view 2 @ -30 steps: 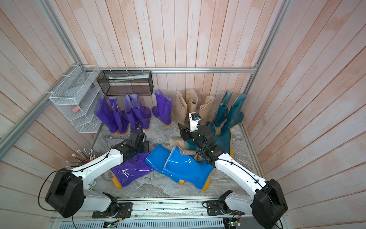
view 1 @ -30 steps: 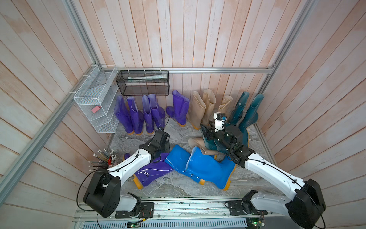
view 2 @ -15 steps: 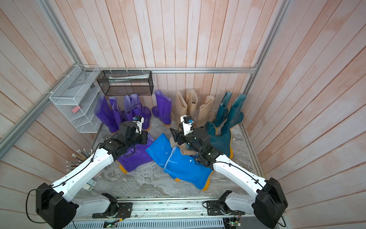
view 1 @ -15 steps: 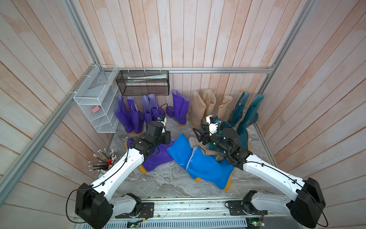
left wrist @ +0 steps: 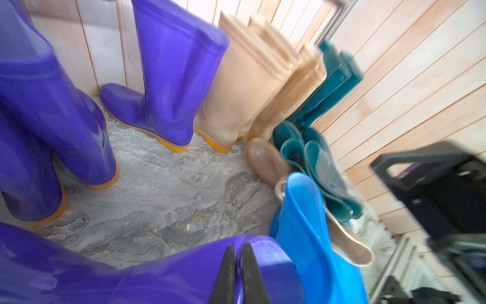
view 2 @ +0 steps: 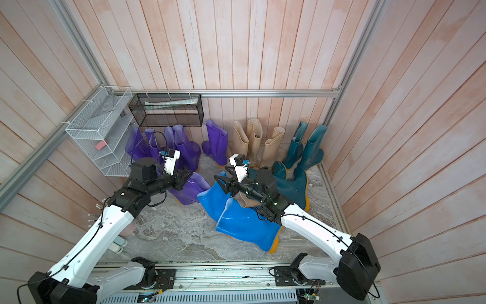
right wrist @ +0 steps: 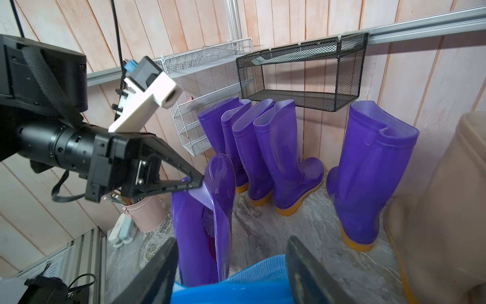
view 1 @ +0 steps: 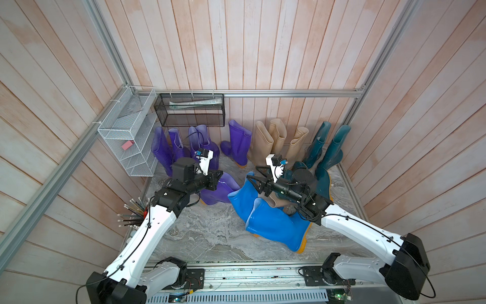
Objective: Match and arrange rain boots in pairs
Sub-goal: Adjust the rain boot at the center of the board.
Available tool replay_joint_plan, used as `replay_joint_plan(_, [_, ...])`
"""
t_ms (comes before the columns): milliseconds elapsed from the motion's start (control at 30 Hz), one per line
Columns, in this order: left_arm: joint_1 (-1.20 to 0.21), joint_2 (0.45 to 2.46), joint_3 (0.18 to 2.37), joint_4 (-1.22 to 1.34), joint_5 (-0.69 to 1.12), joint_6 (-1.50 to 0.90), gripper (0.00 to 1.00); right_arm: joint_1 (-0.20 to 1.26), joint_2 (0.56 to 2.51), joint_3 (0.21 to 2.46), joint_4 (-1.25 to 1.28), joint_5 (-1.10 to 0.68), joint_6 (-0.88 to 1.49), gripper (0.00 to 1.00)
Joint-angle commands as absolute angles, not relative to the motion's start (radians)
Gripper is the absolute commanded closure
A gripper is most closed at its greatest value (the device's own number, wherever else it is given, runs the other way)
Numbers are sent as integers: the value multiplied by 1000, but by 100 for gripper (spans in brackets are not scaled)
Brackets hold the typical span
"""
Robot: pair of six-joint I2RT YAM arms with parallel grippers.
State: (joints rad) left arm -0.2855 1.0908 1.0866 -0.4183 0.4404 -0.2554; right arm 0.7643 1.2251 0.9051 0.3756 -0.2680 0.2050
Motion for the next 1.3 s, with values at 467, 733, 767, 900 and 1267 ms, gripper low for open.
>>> replay_joint_plan(467, [-133,946,892,-54,941,-468,100,769,1208,907,408,-355,209,33])
replay_joint_plan(733, [-46,891,796,-103,880,-414,100,770,1216,926,385,-351,204,33])
replay_joint_plan(767, [-38,895,795,-123,872,-396,100,771,1219,931,385,-353,200,33])
replay_joint_plan(900, [0,897,756,-142,843,-399,100,785,1249,979,351,-354,152,33])
replay_joint_plan(1267, [21,738,671,-203,617,-395,100,818,1400,1145,236,-437,24,31])
